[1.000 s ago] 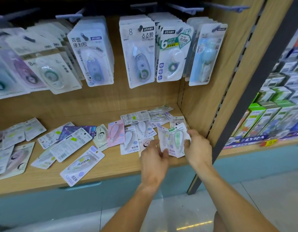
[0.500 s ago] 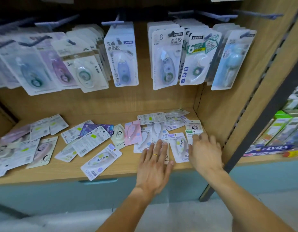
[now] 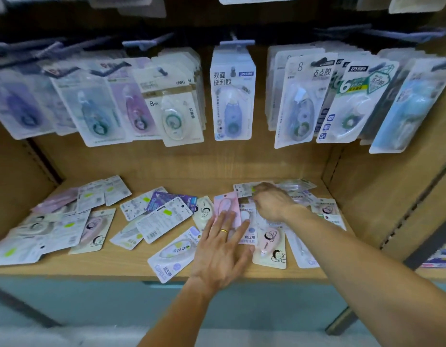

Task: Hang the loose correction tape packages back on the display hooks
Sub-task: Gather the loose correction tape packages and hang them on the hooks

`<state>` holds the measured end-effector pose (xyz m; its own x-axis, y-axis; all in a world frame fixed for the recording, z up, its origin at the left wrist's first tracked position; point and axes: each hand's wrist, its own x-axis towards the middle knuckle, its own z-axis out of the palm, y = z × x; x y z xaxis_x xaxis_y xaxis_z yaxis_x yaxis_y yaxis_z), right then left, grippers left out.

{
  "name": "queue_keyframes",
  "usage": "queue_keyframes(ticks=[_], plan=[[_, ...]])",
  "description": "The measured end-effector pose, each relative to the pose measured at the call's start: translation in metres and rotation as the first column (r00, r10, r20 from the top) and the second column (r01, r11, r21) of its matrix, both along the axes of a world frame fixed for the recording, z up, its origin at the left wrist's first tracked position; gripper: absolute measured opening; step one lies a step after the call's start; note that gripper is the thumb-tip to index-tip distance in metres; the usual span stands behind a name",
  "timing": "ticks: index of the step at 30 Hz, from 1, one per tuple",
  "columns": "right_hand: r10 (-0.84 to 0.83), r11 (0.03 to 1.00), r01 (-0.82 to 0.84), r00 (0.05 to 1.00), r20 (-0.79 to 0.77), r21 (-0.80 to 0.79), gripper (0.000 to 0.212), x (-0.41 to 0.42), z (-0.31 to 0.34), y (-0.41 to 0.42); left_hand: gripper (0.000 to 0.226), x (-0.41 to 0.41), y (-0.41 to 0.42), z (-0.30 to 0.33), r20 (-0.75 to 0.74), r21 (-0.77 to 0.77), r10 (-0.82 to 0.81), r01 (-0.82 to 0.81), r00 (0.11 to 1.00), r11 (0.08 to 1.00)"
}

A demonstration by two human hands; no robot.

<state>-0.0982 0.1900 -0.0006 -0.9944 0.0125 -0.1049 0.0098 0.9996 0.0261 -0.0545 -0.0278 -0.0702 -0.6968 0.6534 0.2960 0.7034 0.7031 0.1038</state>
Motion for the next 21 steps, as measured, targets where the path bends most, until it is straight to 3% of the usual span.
queue_keyframes(ticks=[4,6,9,11,12,14,18,21], plan=[[0.037,0.990,-0.067,0.973,-0.227,-0.126,0.073,-0.009,0.013,0.013,0.068,-0.001,-0.002,-0.001,-0.014,0.066,0.024,-0.023,1.000,0.998],[-0.097,0.929,-0.034,0.939,-0.331,-0.368,0.056,-0.016,0.018,0.017,0.068,-0.002,-0.001,-0.001,-0.011,0.074,0.021,-0.020,1.000,0.997],[-0.393,0.582,0.051,0.891,-0.226,-0.811,0.040,-0.025,0.024,0.006,0.068,-0.005,-0.001,-0.003,0.010,0.093,0.017,-0.018,1.000,0.996],[-0.480,0.410,0.162,0.875,-0.061,-0.897,0.033,-0.024,0.021,-0.005,0.067,-0.005,-0.002,-0.003,0.007,0.116,0.021,-0.022,1.000,0.993],[-0.493,0.399,0.220,0.870,-0.006,-0.890,0.035,-0.022,0.017,-0.008,0.066,-0.003,-0.002,-0.002,0.002,0.129,0.028,-0.028,1.000,0.991],[-0.474,0.512,0.271,0.880,-0.005,-0.815,0.039,-0.015,0.009,-0.010,0.062,0.002,-0.006,0.006,-0.015,0.214,0.066,-0.061,0.998,0.975],[-0.453,0.799,0.266,0.857,-0.247,-0.539,0.031,0.007,0.007,-0.030,0.040,-0.021,-0.058,0.020,-0.057,0.384,0.293,-0.250,0.954,0.889],[-0.377,0.780,0.091,0.859,-0.348,-0.620,0.034,0.034,0.008,-0.092,0.050,-0.049,-0.105,0.032,0.100,0.233,0.463,-0.473,0.881,0.850]])
